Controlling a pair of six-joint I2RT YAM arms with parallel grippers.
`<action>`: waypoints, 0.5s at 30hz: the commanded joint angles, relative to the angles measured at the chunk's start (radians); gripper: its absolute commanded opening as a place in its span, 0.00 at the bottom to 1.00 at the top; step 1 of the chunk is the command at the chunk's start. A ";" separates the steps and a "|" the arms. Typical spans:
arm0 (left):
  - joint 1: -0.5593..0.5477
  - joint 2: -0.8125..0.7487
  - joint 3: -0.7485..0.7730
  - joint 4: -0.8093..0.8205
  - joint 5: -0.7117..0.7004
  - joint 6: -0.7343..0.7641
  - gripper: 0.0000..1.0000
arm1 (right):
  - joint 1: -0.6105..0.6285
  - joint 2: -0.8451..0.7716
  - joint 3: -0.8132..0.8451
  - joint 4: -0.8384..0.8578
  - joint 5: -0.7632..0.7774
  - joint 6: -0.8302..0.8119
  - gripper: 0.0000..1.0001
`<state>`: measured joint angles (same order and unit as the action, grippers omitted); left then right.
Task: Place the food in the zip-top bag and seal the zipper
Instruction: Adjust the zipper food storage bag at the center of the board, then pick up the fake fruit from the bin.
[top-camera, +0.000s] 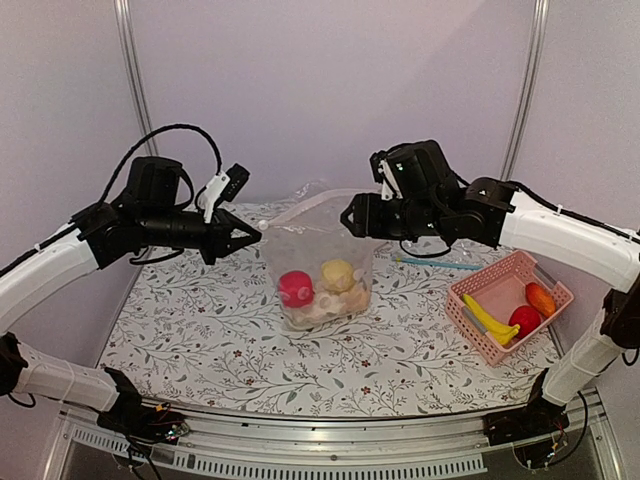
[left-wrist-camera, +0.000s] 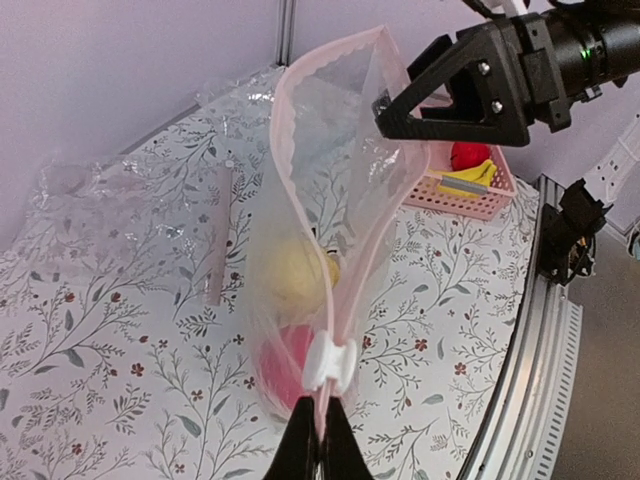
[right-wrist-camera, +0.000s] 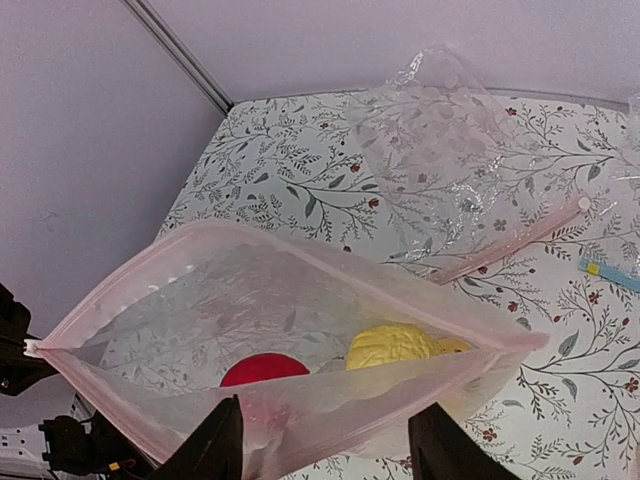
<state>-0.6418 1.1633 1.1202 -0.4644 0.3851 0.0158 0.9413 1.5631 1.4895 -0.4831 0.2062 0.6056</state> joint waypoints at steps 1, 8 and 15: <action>0.030 -0.023 -0.031 0.025 0.014 0.006 0.00 | -0.005 -0.079 -0.008 -0.060 0.053 -0.077 0.68; 0.044 -0.043 -0.045 0.034 0.011 -0.010 0.00 | -0.009 -0.246 -0.004 -0.224 0.195 -0.141 0.96; 0.055 -0.059 -0.055 0.035 -0.007 -0.011 0.00 | -0.146 -0.393 -0.102 -0.415 0.297 -0.060 0.99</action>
<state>-0.6033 1.1252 1.0828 -0.4469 0.3870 0.0078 0.8890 1.2282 1.4696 -0.7361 0.4244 0.4973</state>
